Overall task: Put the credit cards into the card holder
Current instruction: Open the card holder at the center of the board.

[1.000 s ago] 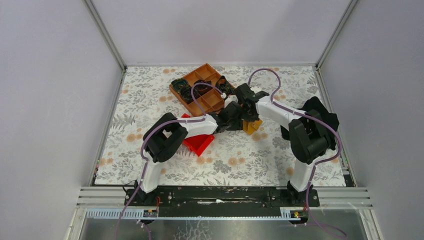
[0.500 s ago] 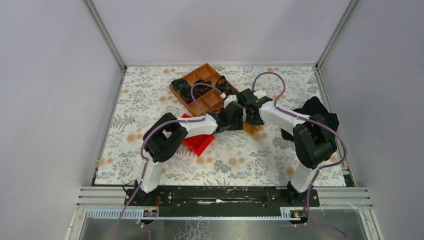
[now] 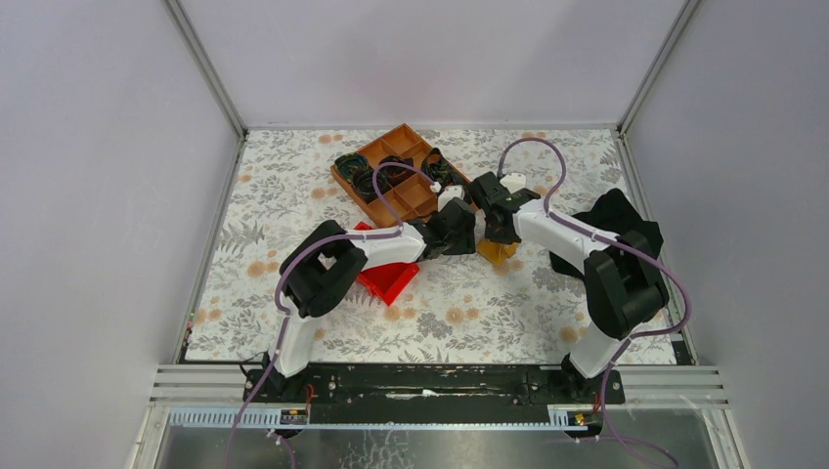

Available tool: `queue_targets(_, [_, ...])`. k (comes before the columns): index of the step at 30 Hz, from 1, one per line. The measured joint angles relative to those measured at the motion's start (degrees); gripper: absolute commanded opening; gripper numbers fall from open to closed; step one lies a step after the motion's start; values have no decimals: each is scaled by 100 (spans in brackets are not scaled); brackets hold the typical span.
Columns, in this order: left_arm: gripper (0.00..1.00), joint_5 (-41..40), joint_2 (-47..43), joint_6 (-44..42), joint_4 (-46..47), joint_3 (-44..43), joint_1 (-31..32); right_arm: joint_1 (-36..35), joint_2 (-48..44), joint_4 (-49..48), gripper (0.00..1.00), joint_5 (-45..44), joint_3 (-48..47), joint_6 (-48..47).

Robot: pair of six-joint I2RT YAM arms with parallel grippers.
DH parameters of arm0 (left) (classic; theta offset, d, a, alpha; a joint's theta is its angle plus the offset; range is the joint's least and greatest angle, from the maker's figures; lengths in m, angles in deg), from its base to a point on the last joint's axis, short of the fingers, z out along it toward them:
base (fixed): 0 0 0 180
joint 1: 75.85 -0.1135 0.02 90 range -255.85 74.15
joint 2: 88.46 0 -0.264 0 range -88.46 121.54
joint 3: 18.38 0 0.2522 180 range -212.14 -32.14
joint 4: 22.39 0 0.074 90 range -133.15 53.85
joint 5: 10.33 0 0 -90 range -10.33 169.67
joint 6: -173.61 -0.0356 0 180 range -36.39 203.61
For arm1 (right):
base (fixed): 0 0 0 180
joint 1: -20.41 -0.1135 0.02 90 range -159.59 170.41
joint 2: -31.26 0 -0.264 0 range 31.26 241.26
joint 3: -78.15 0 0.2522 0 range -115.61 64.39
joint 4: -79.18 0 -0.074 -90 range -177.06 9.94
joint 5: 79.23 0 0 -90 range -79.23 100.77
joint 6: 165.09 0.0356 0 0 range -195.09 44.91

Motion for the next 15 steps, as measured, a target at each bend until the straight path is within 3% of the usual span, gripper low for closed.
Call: queue_targets(15, [59, 87, -28, -4, 50, 44, 0, 22, -387, 92, 0, -46, 337, 17])
